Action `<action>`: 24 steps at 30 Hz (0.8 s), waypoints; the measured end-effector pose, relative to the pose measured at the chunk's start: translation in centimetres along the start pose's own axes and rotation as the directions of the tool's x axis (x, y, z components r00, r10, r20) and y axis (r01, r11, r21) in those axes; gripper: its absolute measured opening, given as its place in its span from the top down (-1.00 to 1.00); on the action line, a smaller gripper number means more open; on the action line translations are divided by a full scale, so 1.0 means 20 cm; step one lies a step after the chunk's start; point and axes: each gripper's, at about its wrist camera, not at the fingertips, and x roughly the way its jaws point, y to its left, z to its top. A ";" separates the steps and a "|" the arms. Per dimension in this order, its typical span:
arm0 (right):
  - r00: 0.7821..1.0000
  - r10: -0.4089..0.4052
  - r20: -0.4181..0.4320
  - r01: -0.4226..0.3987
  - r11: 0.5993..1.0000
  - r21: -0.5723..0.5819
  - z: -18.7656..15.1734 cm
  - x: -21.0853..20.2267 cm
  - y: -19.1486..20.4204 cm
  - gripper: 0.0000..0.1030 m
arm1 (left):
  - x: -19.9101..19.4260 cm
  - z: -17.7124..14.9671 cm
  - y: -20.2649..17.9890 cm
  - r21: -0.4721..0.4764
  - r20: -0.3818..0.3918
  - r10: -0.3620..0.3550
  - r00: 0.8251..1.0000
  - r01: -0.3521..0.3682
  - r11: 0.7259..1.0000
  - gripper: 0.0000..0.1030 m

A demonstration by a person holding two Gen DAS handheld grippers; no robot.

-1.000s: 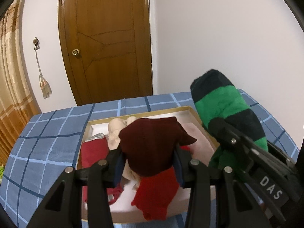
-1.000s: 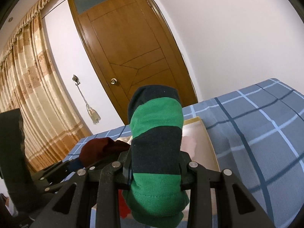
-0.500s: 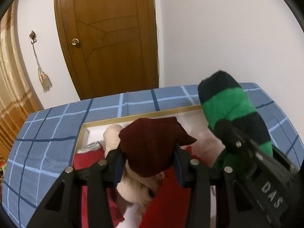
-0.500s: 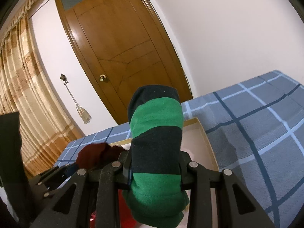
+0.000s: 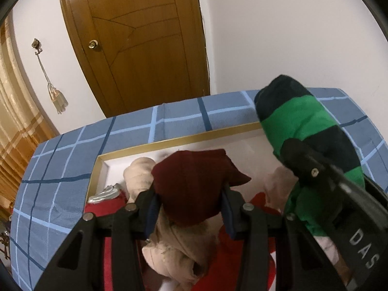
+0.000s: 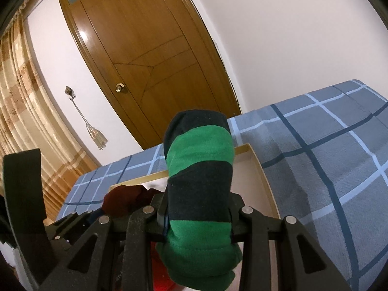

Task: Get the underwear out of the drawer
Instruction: 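Carry both garments over the white tray with both tools, then lower the striped sock and dark red garment into the tray and open both tools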

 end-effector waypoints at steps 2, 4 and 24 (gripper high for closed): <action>1.000 -0.001 -0.010 0.001 1.000 0.002 -0.01 0.02 -0.01 0.30 | 0.03 0.01 0.00 -0.004 -0.013 -0.004 1.000 0.004 1.000 0.17; 1.000 -0.001 -0.025 0.001 1.000 0.006 -0.01 0.04 -0.01 0.30 | 0.06 0.01 -0.01 0.005 -0.018 0.005 1.000 -0.005 1.000 0.17; 0.991 0.005 -0.136 -0.002 1.000 0.018 0.00 0.19 -0.03 -0.22 | 0.21 0.03 -0.02 -0.015 -0.112 -0.005 0.994 0.004 1.000 -0.29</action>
